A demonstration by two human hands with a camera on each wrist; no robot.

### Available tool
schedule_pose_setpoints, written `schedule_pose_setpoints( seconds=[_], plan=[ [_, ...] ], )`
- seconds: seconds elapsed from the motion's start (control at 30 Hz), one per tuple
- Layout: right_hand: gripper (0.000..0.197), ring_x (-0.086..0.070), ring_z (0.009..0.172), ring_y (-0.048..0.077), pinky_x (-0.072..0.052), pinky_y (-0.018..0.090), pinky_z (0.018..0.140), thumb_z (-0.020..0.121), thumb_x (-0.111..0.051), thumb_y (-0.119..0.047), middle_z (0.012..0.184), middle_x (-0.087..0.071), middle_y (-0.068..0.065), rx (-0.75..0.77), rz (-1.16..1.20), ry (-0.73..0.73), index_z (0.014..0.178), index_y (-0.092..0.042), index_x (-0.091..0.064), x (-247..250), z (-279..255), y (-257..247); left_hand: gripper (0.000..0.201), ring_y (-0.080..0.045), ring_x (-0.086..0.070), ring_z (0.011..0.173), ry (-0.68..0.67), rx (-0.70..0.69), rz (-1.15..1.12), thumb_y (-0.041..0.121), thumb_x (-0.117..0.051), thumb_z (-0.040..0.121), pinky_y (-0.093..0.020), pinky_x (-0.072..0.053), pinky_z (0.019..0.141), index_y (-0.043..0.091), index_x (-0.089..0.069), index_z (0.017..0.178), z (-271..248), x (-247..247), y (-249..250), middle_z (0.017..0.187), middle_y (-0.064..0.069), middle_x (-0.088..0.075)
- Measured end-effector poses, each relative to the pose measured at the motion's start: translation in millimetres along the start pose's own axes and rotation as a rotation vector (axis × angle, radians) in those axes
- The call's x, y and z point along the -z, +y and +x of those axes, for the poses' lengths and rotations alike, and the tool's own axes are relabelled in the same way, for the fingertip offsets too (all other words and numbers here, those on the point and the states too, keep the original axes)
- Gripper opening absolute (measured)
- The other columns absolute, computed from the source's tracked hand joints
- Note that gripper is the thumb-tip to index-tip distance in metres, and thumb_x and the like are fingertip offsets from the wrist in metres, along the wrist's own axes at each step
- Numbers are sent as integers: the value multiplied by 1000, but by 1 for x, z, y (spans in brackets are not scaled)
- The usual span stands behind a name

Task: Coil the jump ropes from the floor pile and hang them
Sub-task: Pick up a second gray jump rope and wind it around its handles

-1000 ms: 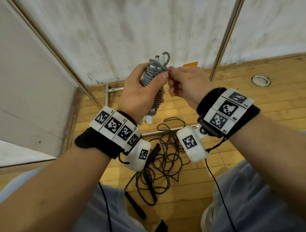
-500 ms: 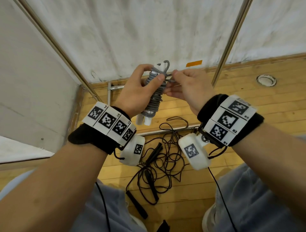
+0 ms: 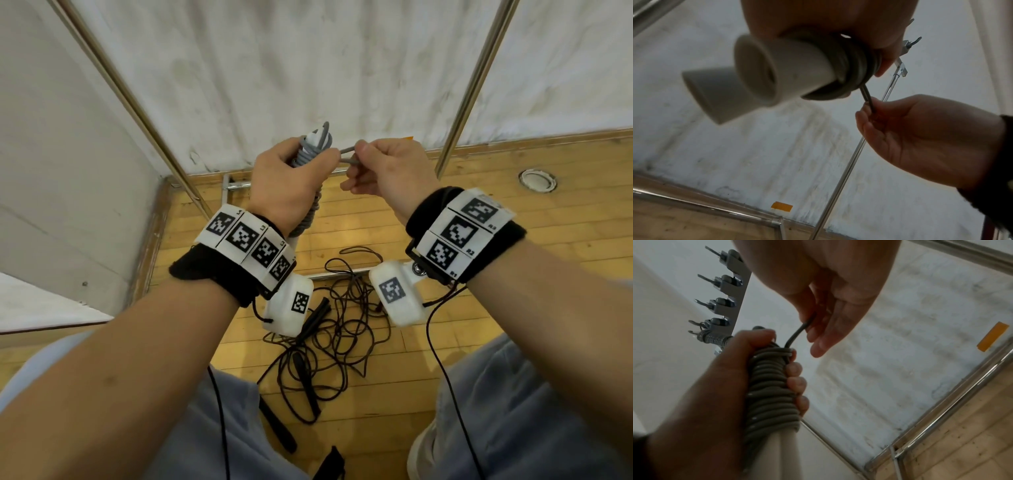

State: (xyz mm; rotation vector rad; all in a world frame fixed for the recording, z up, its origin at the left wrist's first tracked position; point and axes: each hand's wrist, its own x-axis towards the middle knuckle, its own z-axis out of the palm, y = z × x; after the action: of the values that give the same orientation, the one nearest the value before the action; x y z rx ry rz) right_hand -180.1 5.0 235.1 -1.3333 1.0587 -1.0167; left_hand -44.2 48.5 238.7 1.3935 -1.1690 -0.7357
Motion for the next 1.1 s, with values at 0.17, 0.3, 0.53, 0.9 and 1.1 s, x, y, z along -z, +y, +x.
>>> schedule_pose_setpoints(
  seconds=[0.17,0.3,0.53,0.9,1.1],
  plan=[
    [32,-65,53,15,-54,24,54,98,-49,-19,54,-62,-5,31,-95,30,70,-11,-61,12,5,5,20,-12,-52,42,-67,69,-25,27,-70,83,-22,-43,40,15,-63,69,-6,1,0,47,4,-54],
    [29,-66,54,18,-54,27,55,98,-48,-20,58,-61,-3,95,-128,-10,72,-12,-60,11,2,2,22,-11,-58,50,-183,111,-28,32,-64,87,-25,-46,46,16,-60,73,-5,5,-2,59,1,-57],
    [16,-65,59,19,-55,26,60,94,-54,-8,73,-64,10,154,58,24,80,-5,-61,0,-4,-25,27,-35,-66,91,-202,70,-15,29,-62,69,-50,-53,88,26,-55,95,1,0,13,87,-10,-65],
    [13,-62,59,9,-51,21,62,82,-64,1,69,-67,3,362,-49,61,87,-9,-70,-4,-12,-92,12,-8,-56,74,-12,-268,192,15,-63,86,-21,-43,69,17,-68,76,17,15,68,76,9,-63],
    [11,-63,64,11,-51,20,62,81,-66,2,71,-65,3,490,-61,46,88,-6,-66,-14,-3,-151,9,-21,-61,77,114,-404,198,10,-63,82,-32,-48,74,16,-69,78,38,27,136,72,9,-63]
  ],
)
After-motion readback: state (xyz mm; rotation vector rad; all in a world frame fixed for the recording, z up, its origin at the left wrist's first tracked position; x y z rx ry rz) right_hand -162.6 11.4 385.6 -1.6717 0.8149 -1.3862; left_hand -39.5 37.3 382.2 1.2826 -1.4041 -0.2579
